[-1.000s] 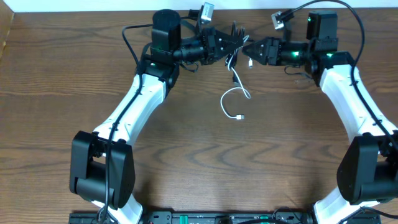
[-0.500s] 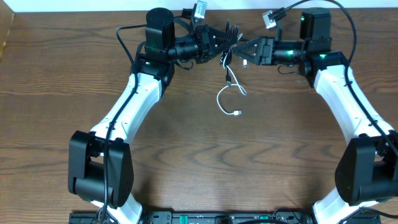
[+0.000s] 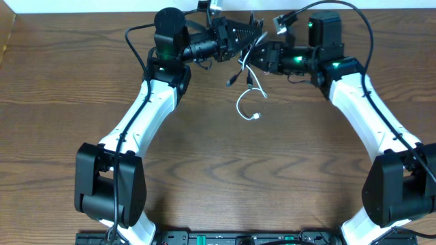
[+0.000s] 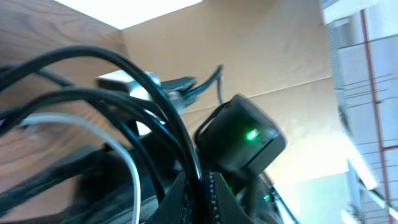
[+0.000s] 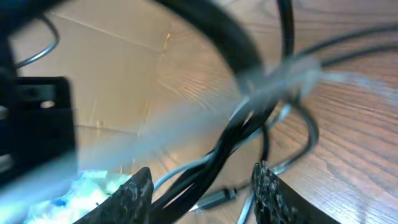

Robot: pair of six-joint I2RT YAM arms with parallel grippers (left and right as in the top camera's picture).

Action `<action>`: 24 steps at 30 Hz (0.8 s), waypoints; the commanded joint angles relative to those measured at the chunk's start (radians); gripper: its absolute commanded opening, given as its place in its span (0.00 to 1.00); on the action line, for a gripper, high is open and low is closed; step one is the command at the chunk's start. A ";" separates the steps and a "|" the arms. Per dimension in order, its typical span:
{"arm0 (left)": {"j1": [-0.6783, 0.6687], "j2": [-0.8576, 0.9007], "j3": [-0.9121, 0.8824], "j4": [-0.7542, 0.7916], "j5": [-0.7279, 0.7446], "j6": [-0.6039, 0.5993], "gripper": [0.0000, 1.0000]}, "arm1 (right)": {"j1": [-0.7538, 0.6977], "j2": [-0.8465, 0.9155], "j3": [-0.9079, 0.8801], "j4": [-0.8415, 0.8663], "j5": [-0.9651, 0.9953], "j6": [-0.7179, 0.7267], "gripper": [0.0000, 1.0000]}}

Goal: Untangle cables

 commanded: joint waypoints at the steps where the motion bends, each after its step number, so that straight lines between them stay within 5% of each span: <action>1: 0.005 -0.002 0.013 0.054 -0.004 -0.094 0.07 | 0.016 0.007 0.008 0.000 0.057 0.021 0.47; 10: 0.008 -0.002 0.013 0.058 0.022 -0.027 0.07 | -0.046 0.007 0.008 -0.086 0.148 -0.037 0.46; 18: 0.008 -0.002 0.013 0.053 0.280 0.216 0.08 | -0.092 0.006 0.009 -0.184 0.322 -0.123 0.52; 24: 0.008 -0.002 0.013 0.053 0.402 0.261 0.07 | -0.156 0.006 0.009 -0.217 0.413 -0.124 0.52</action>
